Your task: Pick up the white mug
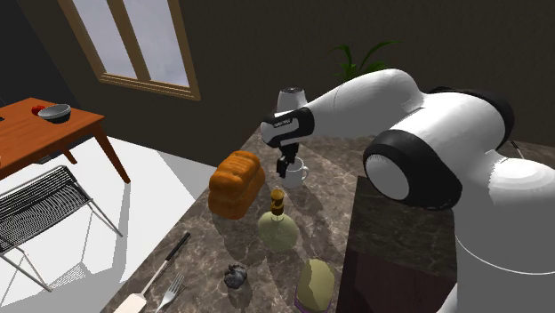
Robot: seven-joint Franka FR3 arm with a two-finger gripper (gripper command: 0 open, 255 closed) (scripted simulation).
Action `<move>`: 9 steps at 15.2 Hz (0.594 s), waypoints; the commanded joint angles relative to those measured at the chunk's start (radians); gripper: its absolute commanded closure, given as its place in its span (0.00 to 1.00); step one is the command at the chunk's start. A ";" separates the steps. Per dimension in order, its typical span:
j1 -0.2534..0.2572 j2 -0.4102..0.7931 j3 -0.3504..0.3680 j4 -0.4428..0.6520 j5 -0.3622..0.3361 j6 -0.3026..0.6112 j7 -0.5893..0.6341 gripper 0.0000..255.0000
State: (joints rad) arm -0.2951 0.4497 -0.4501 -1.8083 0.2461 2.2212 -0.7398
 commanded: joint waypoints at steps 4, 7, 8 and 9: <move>-0.012 0.043 0.014 -0.011 0.025 0.051 -0.018 0.00; -0.014 0.049 0.016 -0.011 0.028 0.056 -0.020 1.00; -0.014 0.048 0.016 -0.011 0.028 0.056 -0.020 1.00; -0.015 0.049 0.016 -0.010 0.028 0.056 -0.020 1.00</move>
State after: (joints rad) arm -0.3095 0.4979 -0.4343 -1.8190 0.2739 2.2766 -0.7600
